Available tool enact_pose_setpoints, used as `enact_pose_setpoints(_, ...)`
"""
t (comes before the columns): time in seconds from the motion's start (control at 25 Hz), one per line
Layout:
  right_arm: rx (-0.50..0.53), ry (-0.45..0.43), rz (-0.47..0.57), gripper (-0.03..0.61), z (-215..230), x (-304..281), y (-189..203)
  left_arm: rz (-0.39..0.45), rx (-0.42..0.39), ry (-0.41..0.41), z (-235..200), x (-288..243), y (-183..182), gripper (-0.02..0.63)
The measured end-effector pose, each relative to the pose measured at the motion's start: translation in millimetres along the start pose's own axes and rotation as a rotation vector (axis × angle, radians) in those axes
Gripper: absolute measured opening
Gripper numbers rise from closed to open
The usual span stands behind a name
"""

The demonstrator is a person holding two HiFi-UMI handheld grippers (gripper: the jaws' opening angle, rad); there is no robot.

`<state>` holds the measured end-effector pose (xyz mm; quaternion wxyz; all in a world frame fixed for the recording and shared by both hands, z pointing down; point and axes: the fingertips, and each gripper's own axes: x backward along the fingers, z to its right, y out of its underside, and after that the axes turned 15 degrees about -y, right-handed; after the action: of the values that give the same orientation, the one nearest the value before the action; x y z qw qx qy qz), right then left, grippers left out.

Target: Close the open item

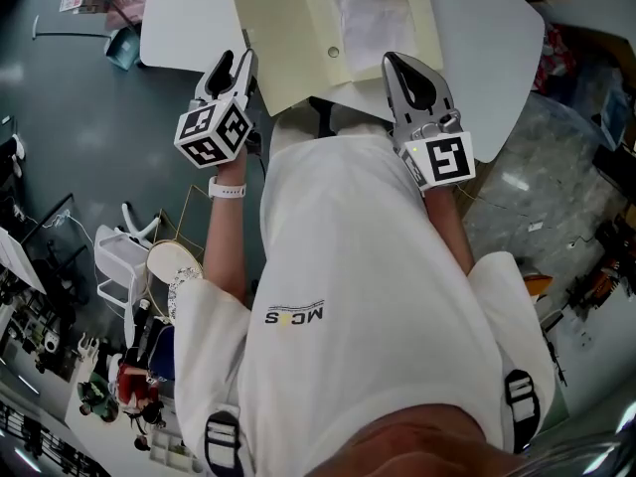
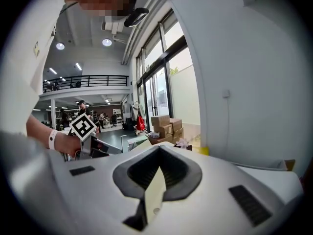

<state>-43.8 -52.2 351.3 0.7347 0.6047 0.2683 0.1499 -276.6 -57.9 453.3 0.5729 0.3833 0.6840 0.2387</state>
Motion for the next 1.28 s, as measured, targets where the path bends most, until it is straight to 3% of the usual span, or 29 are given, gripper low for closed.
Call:
enact_pose_setpoints(0.28, -0.006, 0.032, -0.008, 0.014, 2, 3, -1, -0.089, 0.028, 0.100, 14, -15, 11, 0.191)
enact_pose_setpoints(0.48, -0.014, 0.066, 0.000, 0.014, 4, 10, -1, -0.057, -0.049, 0.146, 37, -9, 5, 0.190)
enact_pose_setpoints(1.28, -0.057, 0.179, -0.012, 0.014, 25, 54, 16, 0.013, -0.170, 0.398, 153, -19, -7, 0.190)
